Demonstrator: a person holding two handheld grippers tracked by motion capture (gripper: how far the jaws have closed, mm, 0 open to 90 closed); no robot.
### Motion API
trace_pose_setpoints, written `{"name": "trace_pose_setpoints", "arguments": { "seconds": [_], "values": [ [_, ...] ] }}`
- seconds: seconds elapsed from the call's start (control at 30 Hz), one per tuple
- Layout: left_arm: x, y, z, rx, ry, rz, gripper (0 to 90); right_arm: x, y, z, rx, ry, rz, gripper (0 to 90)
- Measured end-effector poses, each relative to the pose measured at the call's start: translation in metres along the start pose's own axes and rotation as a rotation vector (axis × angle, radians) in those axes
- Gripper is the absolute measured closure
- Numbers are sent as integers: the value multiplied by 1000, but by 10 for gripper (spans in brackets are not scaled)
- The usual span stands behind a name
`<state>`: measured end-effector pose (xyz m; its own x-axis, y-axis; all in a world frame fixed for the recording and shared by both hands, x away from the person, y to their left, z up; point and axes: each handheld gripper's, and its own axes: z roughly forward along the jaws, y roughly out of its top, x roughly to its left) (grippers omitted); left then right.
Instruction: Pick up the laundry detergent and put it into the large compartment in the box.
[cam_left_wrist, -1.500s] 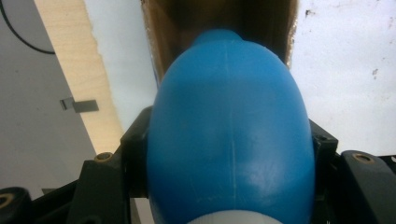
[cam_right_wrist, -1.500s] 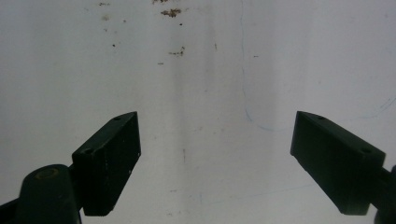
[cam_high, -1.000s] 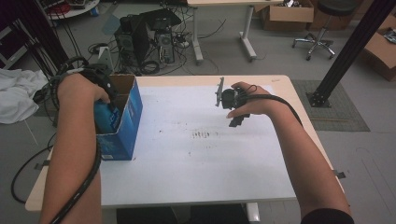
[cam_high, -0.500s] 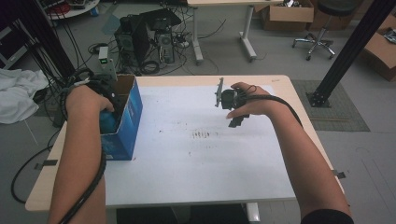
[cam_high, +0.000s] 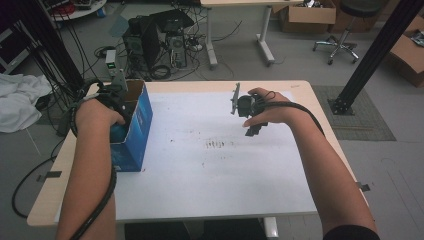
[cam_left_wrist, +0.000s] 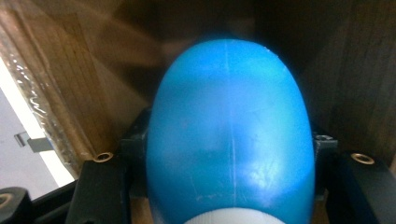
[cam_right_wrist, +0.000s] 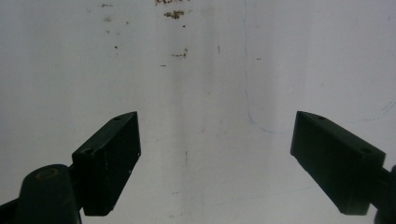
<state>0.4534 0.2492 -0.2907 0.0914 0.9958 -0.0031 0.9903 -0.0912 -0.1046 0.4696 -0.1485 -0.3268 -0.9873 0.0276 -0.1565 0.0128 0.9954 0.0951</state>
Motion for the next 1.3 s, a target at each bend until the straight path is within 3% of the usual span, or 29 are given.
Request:
{"name": "trace_pose_setpoints", "arguments": {
  "seconds": [0.7, 0.83, 1.3],
  "values": [
    [2, -7, -3, -41, -22, 1, 364, 2, -1, -4, -3, 0, -4, 164],
    [1, -8, -7, -51, -12, -13, 328, 2, 0, -4, -5, 3, -7, 164],
    [-6, -12, -24, -82, 16, 11, 316, 4, 0, -7, -10, -1, -8, 163]
  ]
}}
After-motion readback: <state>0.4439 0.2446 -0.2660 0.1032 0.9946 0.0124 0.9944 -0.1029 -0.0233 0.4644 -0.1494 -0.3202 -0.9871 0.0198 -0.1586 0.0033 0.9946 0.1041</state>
